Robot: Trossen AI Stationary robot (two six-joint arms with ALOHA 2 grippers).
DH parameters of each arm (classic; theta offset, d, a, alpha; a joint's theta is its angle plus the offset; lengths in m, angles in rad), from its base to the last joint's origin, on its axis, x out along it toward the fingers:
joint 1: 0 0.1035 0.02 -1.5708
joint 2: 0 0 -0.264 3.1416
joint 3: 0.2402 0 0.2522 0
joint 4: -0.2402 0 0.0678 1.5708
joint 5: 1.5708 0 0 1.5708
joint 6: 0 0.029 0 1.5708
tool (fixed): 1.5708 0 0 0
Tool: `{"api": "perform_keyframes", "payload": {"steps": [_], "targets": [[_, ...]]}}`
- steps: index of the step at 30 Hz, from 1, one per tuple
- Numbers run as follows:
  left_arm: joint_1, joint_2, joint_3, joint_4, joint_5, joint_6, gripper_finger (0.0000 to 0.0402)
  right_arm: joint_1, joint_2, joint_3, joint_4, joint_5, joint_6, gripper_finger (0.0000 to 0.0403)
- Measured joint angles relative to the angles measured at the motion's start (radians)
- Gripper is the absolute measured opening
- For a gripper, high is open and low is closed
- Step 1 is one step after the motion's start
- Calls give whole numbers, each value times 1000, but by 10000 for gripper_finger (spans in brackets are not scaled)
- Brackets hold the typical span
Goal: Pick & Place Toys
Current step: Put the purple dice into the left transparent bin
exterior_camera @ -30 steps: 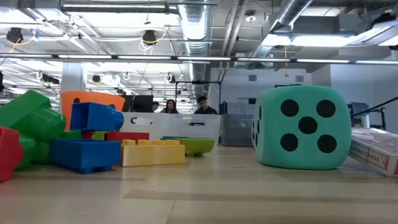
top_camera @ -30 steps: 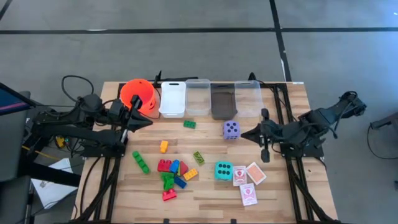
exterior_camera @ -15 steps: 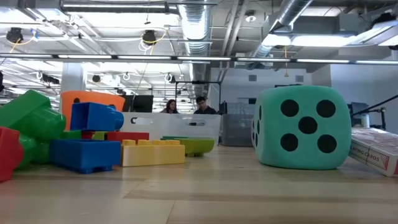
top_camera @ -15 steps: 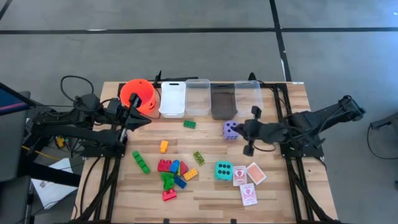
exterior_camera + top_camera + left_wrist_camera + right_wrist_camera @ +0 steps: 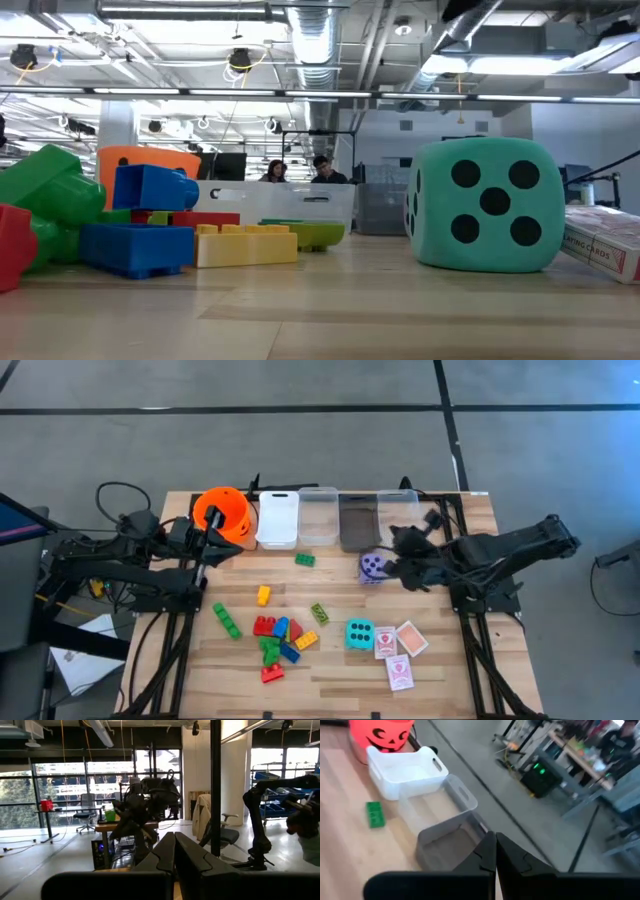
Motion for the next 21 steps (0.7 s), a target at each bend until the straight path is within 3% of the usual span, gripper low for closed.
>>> {"api": "perform_keyframes", "payload": {"steps": [5,7,10,15,21], "targets": [[0,0,0,0,-23,1,0,135,-67,52,-389,-34,437,0],[0,0,0,0,-23,2,0,209,-106,-9,-389,-45,551,0],[0,0,0,0,-23,-1,0,344,-191,-175,-292,-42,601,0],[0,1,0,-1,-22,-4,0,543,-347,-548,-69,92,738,0],[0,18,0,5,-22,-5,0,605,-397,-930,375,205,726,0]]}}
